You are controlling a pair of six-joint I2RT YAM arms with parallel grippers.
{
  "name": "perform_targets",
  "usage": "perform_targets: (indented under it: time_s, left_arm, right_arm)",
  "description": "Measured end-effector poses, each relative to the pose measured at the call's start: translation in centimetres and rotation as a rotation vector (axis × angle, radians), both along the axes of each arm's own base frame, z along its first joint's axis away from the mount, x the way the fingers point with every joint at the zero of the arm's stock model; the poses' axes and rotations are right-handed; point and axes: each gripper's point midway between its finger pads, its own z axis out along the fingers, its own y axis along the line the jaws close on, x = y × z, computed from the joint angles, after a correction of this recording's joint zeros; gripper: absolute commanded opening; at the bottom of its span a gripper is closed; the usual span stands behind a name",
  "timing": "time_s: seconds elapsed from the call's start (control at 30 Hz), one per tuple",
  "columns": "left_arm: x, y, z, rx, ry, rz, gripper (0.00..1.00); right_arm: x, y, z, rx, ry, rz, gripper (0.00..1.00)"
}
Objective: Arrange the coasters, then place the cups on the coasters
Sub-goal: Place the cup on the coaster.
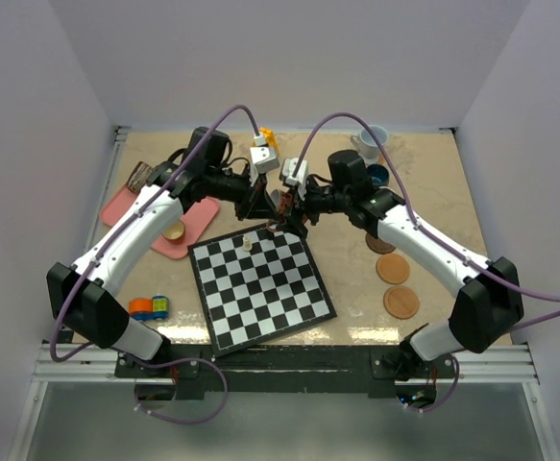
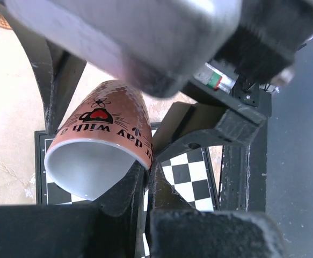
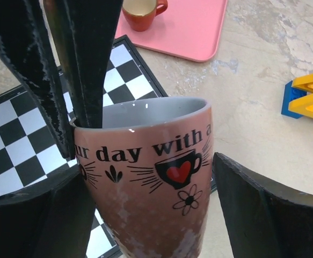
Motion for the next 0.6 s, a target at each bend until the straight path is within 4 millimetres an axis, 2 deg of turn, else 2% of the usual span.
perform_targets:
  time_s: [0.1,0.17,0.23,0.3,0.33,0.37,0.47,0.53,0.57,0.6]
  left_arm:
    - [0.1,0.0,0.2,-0.004,-0.008,0.004,0.00]
    - [0.3,0.2,0.2,-0.002,-0.008,0.013,0.00]
    - [0.4,0.2,0.1,0.001,-0.009,0.018,0.00]
    - [0.5,0.2,0.1,0.003,-0.009,0.024,0.07]
    - [0.6,0.3,0.1,0.004,-0.009,0.030,0.13]
    - [0.7,0.3,0.1,0.005,-0.010,0.035,0.25]
    - [1.2,0.2,0.2,0.007,0.009,0.079,0.49]
    - [1.9,0.2,0.4,0.003,0.012,0.121,0.70]
    - [2.3,0.2,0.6,0.000,0.014,0.147,0.77]
    - [2.8,0.3,0.8,-0.007,0.016,0.174,0.79]
  right_arm:
    - [0.0,0.2,-0.2,0.001,-0.006,-0.001,0.51]
    - [0.1,0.2,-0.5,0.000,-0.011,-0.011,0.37]
    - [0.3,0.3,-0.5,0.007,-0.020,-0.016,0.29]
    - [0.3,0.3,-0.5,0.015,-0.022,-0.023,0.14]
    - [0.4,0.4,-0.4,0.019,-0.023,-0.027,0.03]
    - [0.5,0.4,-0.4,0.023,-0.025,-0.032,0.00]
    - [1.0,0.1,-0.5,0.029,-0.030,-0.075,0.00]
    - [1.4,-0.1,-0.7,0.029,-0.032,-0.105,0.00]
    - [1.5,-0.2,-0.7,0.031,-0.034,-0.120,0.00]
    - [1.7,-0.4,-0.9,0.032,-0.035,-0.140,0.00]
